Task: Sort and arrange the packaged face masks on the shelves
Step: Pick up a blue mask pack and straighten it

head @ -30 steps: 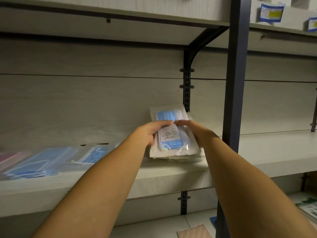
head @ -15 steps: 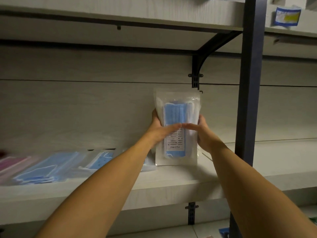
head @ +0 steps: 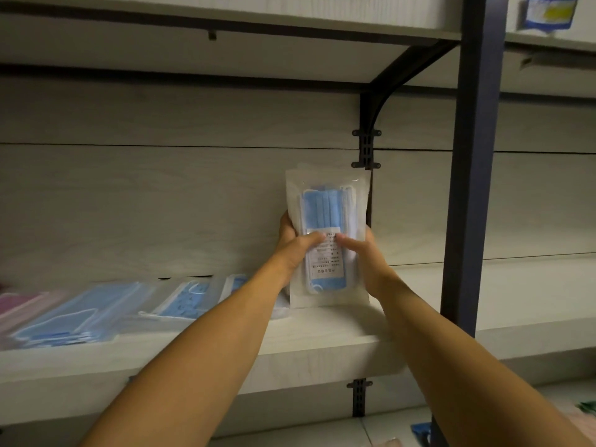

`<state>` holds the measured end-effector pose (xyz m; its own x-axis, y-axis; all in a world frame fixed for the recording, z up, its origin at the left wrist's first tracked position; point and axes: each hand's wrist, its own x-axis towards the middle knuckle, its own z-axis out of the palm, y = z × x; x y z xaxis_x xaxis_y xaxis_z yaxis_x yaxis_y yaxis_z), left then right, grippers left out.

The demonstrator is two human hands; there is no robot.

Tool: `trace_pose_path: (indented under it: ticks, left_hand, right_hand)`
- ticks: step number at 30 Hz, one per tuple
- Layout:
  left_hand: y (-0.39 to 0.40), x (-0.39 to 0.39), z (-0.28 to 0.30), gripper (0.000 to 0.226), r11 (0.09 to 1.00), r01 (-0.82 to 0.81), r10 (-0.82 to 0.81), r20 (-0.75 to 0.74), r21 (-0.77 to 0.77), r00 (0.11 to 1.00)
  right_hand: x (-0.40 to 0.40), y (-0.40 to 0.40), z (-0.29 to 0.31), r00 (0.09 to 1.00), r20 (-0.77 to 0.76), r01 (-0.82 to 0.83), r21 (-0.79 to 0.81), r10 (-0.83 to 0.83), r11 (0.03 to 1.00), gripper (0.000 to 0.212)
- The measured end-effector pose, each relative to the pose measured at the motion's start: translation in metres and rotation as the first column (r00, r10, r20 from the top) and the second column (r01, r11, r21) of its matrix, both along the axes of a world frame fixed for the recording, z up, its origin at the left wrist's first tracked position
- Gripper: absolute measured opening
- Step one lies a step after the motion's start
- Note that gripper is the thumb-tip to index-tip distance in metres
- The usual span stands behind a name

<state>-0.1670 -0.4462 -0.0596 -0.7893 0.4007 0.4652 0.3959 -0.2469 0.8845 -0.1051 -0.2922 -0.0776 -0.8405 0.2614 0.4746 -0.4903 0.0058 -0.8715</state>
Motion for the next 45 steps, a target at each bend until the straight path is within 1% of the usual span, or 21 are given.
trace_pose_path:
  ticks: [2,4,5,8,9,10,12,13,14,16,17,20,23,26,30,31,34,35,40,43,45]
  left_hand:
    - [-0.001,-0.002,0.001,0.102,1.000,-0.018,0.018,-0.023,0.016,1.000]
    - [-0.005,-0.005,-0.001,0.107,0.998,-0.055,0.054,-0.050,-0.017,0.997]
    - [-0.007,-0.008,-0.003,0.109,0.997,-0.065,0.062,-0.063,-0.049,0.996]
    - [-0.011,-0.011,-0.004,0.117,0.996,-0.053,0.050,-0.040,-0.073,0.998]
    - [-0.011,-0.011,-0.004,0.117,0.996,-0.047,0.046,-0.018,-0.073,0.999]
    - [-0.012,-0.012,-0.004,0.113,0.997,-0.035,0.035,-0.002,-0.075,0.999]
    - [-0.010,-0.011,-0.007,0.085,0.996,-0.007,0.005,-0.014,-0.089,1.000]
    - [-0.008,-0.011,-0.009,0.073,0.995,-0.001,0.000,-0.019,-0.100,1.000]
    - [-0.005,-0.010,-0.010,0.070,0.995,-0.003,0.001,-0.022,-0.101,1.000]
    - [-0.001,-0.008,-0.010,0.080,0.995,-0.022,0.018,-0.040,-0.099,0.999]
    - [0.000,-0.006,-0.009,0.082,0.994,-0.034,0.029,-0.050,-0.104,0.998]
    - [0.001,-0.001,-0.007,0.074,0.988,-0.083,0.072,-0.089,-0.131,0.993]
    - [0.001,0.003,-0.006,0.078,0.984,-0.118,0.102,-0.119,-0.133,0.988]
    - [0.000,0.004,-0.010,0.089,0.986,-0.103,0.086,-0.127,-0.135,0.988]
    - [-0.001,0.003,-0.017,0.115,0.969,-0.104,0.070,-0.153,-0.226,0.986]
    - [-0.002,0.003,-0.018,0.112,0.961,-0.105,0.064,-0.165,-0.256,0.984]
    - [-0.003,0.001,-0.020,0.077,0.944,-0.106,0.048,-0.188,-0.312,0.981]
    - [-0.003,0.002,-0.020,0.070,0.941,-0.108,0.052,-0.181,-0.321,0.982]
    - [-0.001,0.003,-0.015,0.074,0.948,-0.175,0.133,-0.171,-0.266,0.976]
    - [0.000,0.007,-0.009,0.069,0.955,-0.195,0.170,-0.128,-0.223,0.977]
    - [0.000,0.008,-0.004,0.061,0.953,-0.216,0.199,-0.098,-0.211,0.975]
  right_hand:
    - [0.000,-0.004,0.004,0.997,-0.067,0.047,-0.037,-0.049,0.998,0.047]
    - [-0.001,0.002,0.003,0.996,-0.058,0.072,-0.038,-0.074,0.997,0.049]
    - [-0.002,0.007,0.000,0.997,-0.035,0.071,-0.026,-0.071,0.997,0.057]
    - [-0.004,0.019,-0.009,0.996,0.092,0.023,-0.054,-0.018,0.998,0.108]
    - [-0.004,0.020,-0.009,0.994,0.108,-0.004,-0.076,0.012,0.997,0.118]
    - [-0.005,0.019,-0.009,0.992,0.124,-0.009,-0.067,0.018,0.998,0.125]
    - [-0.005,0.017,-0.007,0.983,0.181,0.001,-0.028,0.004,1.000,0.140]
    - [-0.007,0.017,-0.006,0.980,0.197,0.002,-0.020,0.002,1.000,0.140]
    - [-0.008,0.018,-0.005,0.983,0.185,-0.004,-0.004,0.005,1.000,0.133]
    - [-0.009,0.017,-0.005,0.992,0.124,-0.007,0.046,0.002,0.999,0.107]
    - [-0.009,0.016,-0.005,0.995,0.096,0.007,0.062,-0.013,0.998,0.099]
    - [-0.007,0.013,-0.005,0.993,0.018,0.118,0.069,-0.119,0.991,0.096]
    - [-0.005,0.014,-0.005,0.983,-0.039,0.185,0.097,-0.182,0.978,0.092]
    - [-0.004,0.014,-0.005,0.991,-0.036,0.132,0.094,-0.129,0.987,0.099]
    - [-0.004,0.011,-0.008,0.998,0.014,0.058,0.064,-0.059,0.996,0.095]
    - [-0.003,0.011,-0.009,0.998,0.018,0.058,0.069,-0.059,0.996,0.094]
    - [-0.003,0.010,-0.010,0.996,0.031,0.074,0.093,-0.078,0.993,0.090]
    - [-0.001,0.009,-0.009,0.995,0.026,0.093,0.093,-0.096,0.991,0.087]
    - [0.001,0.008,-0.008,0.986,0.003,0.168,0.115,-0.170,0.979,0.071]
    - [0.006,0.006,-0.002,0.972,0.004,0.233,0.151,-0.236,0.961,0.058]
    - [0.007,0.004,0.006,0.962,0.027,0.261,0.182,-0.270,0.948,0.061]
